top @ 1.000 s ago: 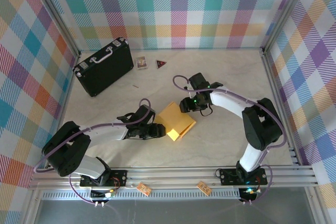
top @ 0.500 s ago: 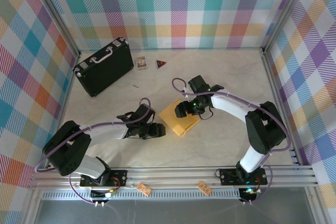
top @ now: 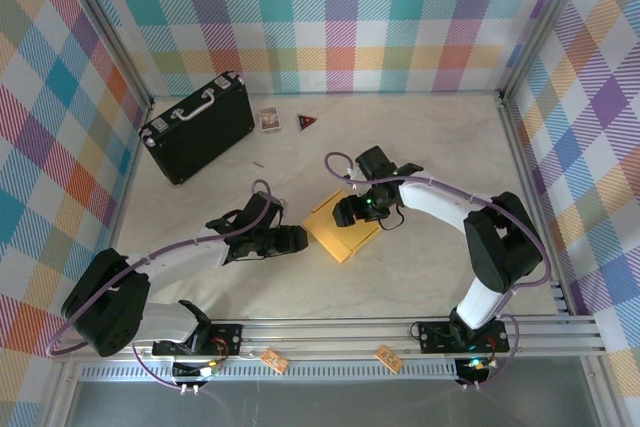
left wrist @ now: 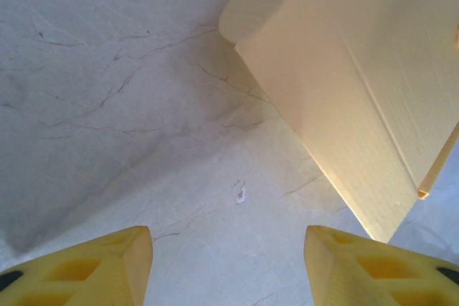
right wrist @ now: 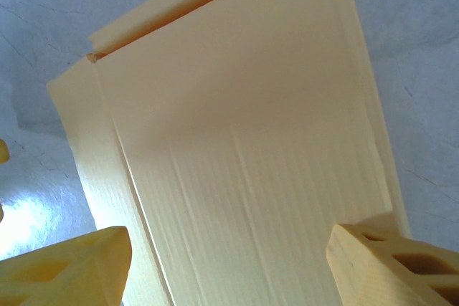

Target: Fold the paper box

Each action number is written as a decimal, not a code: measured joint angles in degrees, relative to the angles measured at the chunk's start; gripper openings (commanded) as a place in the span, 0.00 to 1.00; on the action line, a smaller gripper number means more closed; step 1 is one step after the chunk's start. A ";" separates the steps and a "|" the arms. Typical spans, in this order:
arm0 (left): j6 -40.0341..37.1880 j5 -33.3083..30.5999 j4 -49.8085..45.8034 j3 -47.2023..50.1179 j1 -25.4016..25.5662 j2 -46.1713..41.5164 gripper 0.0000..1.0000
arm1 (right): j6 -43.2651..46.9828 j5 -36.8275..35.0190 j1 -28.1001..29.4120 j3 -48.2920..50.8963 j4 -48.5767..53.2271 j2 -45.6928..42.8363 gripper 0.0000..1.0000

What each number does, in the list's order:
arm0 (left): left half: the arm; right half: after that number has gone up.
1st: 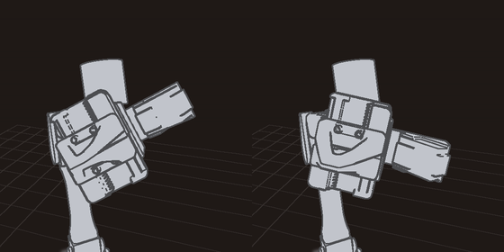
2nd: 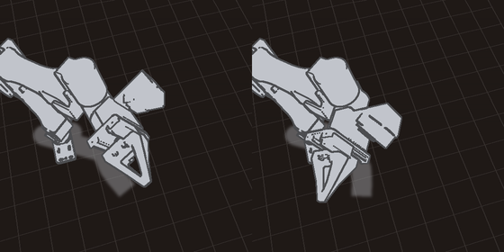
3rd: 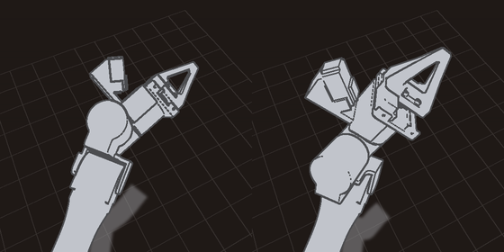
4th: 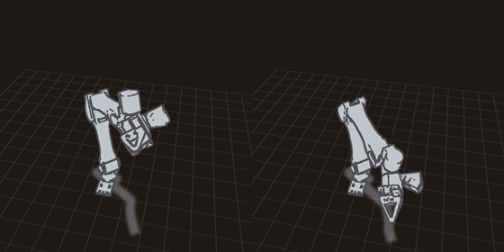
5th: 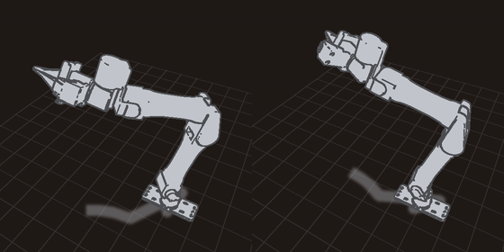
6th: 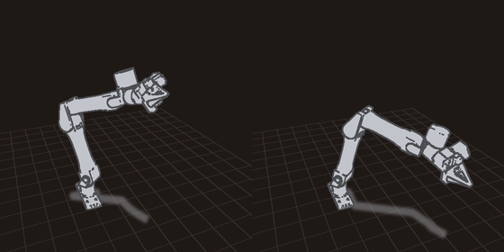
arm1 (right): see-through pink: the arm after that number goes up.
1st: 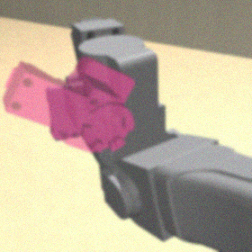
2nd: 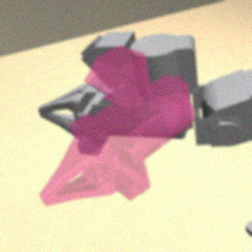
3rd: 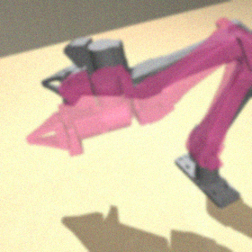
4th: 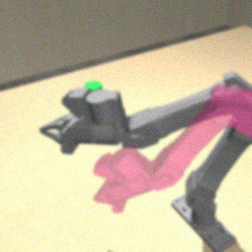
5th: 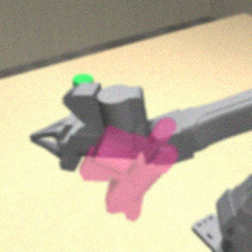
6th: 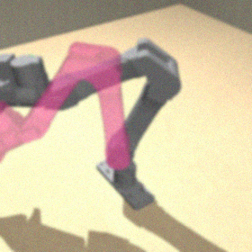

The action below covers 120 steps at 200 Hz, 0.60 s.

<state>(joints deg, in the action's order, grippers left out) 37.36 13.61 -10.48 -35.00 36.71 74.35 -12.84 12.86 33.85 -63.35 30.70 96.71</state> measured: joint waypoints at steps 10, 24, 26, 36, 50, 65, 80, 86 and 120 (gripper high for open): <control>1.11 1.01 1.01 0.09 -0.42 0.07 0.55 | 0.02 -0.02 0.00 -0.02 0.07 0.02 0.74; 2.56 2.54 3.63 0.09 -0.83 0.39 0.52 | 0.00 -0.20 0.00 -0.04 0.09 0.09 0.74; 2.54 2.73 3.96 0.09 -0.85 0.44 0.52 | 0.02 -0.20 0.00 -0.07 0.11 0.11 0.74; 3.34 3.58 5.73 -0.09 -0.87 0.83 0.50 | 0.00 -0.22 0.00 -0.11 0.17 0.15 0.74; 3.69 4.09 6.47 -1.09 -0.87 1.75 0.47 | 0.02 -0.24 0.00 -0.20 0.24 0.22 0.74; 3.56 4.17 6.38 -3.15 -0.87 3.32 0.42 | 0.02 -0.24 0.00 -0.26 0.28 0.24 0.74; 3.28 4.55 6.62 -5.25 -0.92 5.51 0.37 | 0.02 -0.24 0.00 -0.37 0.42 0.28 0.73; 3.15 4.59 6.54 -5.97 -0.92 6.34 0.37 | 0.00 -0.24 0.00 -0.42 0.44 0.33 0.73; -0.68 2.82 2.89 -9.44 -1.62 8.35 0.42 | 0.02 -0.24 0.00 -0.42 0.48 0.35 0.73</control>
<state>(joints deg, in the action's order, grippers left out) 36.69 16.43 -7.60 -44.45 35.09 82.70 -12.82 12.62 33.85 -63.77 31.18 97.06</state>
